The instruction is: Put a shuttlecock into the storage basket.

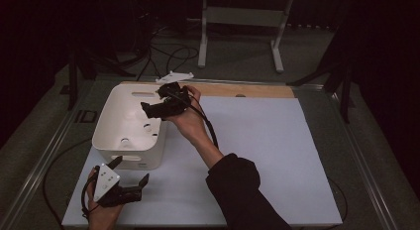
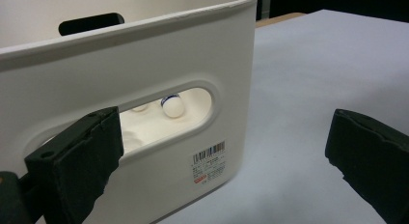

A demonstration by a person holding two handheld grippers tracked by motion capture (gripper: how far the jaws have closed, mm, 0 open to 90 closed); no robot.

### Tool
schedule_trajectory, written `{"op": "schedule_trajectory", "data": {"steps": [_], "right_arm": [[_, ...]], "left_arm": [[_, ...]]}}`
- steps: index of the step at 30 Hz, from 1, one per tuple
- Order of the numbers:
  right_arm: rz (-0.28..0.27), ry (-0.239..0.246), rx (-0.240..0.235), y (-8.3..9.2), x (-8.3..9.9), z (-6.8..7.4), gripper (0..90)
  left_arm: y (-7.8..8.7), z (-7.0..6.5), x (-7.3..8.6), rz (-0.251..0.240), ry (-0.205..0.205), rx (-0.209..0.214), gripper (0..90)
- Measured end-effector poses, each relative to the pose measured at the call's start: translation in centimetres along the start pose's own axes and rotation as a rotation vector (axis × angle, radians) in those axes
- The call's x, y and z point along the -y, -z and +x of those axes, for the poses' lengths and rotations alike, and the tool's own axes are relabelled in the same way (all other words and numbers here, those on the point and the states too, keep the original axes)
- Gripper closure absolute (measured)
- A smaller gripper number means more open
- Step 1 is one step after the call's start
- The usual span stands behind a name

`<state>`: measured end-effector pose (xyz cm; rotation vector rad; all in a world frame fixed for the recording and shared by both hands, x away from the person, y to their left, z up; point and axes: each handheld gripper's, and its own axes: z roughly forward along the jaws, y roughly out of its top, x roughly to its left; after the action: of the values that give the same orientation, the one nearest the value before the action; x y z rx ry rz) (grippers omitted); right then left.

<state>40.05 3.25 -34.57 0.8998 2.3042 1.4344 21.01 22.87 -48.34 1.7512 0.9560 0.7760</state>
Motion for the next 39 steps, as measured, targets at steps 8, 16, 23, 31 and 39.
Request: {"op": "schedule_trajectory", "data": {"steps": [8, 16, 23, 31, 39], "right_arm": [[0.004, -0.005, 0.023, 0.6, 0.5, -1.0, 9.9], [0.002, -0.013, 0.042, 1.5, 1.2, -2.5, 9.7], [0.002, -0.015, 0.075, 2.6, 2.0, -3.7, 9.4], [0.0, -0.03, 0.11, 4.0, 3.1, -5.2, 9.4], [0.011, -0.019, 0.137, 5.4, 4.4, -6.0, 9.4]], "left_arm": [[0.0, 0.0, 0.0, -0.001, 0.002, -0.002, 0.5], [0.0, 0.0, 0.0, 0.0, 0.004, -0.009, 0.5], [0.0, 0.0, 0.0, 0.001, 0.006, -0.011, 0.5], [0.0, 0.0, 0.0, 0.003, 0.006, -0.012, 0.5], [0.0, -0.1, 0.0, 0.005, 0.007, -0.011, 0.5]]}}
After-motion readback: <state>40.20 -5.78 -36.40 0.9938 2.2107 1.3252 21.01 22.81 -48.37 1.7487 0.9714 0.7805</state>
